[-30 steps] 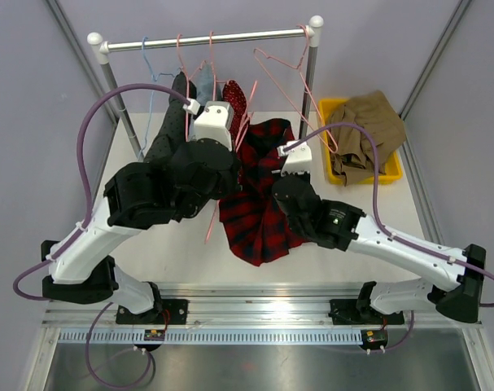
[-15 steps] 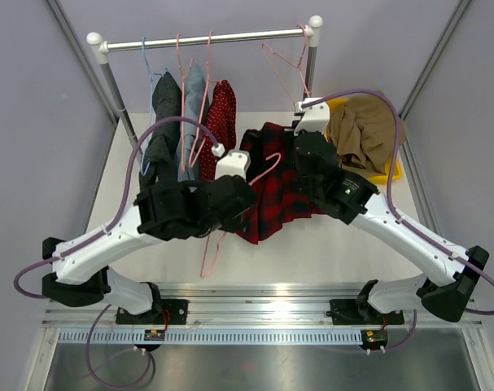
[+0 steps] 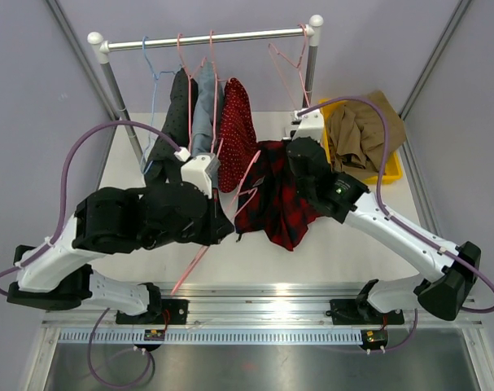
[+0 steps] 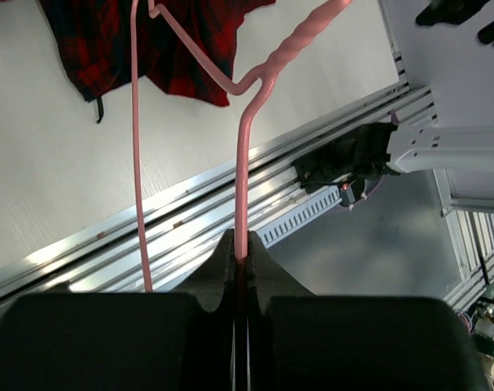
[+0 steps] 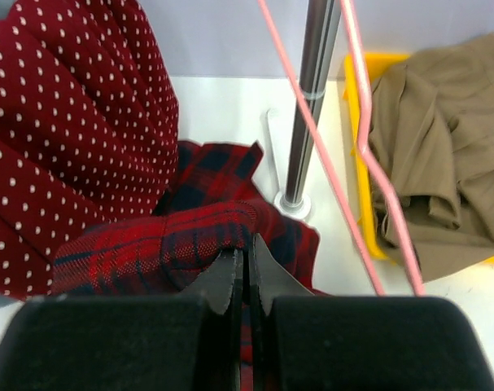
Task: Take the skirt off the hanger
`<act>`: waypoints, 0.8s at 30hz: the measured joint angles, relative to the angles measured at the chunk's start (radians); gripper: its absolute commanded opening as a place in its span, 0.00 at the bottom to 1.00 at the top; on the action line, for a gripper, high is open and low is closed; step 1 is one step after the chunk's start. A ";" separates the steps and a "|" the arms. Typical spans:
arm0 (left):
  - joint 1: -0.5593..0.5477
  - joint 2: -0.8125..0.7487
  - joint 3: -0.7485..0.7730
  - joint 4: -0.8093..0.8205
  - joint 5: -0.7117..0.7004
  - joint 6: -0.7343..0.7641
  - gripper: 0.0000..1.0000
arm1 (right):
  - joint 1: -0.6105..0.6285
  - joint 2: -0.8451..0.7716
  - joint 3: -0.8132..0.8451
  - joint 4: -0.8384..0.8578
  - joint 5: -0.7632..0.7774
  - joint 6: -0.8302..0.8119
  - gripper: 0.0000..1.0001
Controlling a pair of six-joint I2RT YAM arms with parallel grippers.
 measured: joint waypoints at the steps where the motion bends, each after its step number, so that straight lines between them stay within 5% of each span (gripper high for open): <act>1: -0.002 0.010 0.016 0.000 -0.009 0.000 0.00 | 0.000 -0.010 -0.014 -0.006 -0.008 0.016 0.00; 12: 0.079 0.249 0.352 0.064 -0.289 0.196 0.00 | -0.001 -0.451 -0.426 -0.211 -0.039 0.300 0.00; 24: 0.467 0.414 0.382 0.562 -0.153 0.465 0.00 | -0.001 -0.679 -0.472 -0.436 -0.034 0.413 0.00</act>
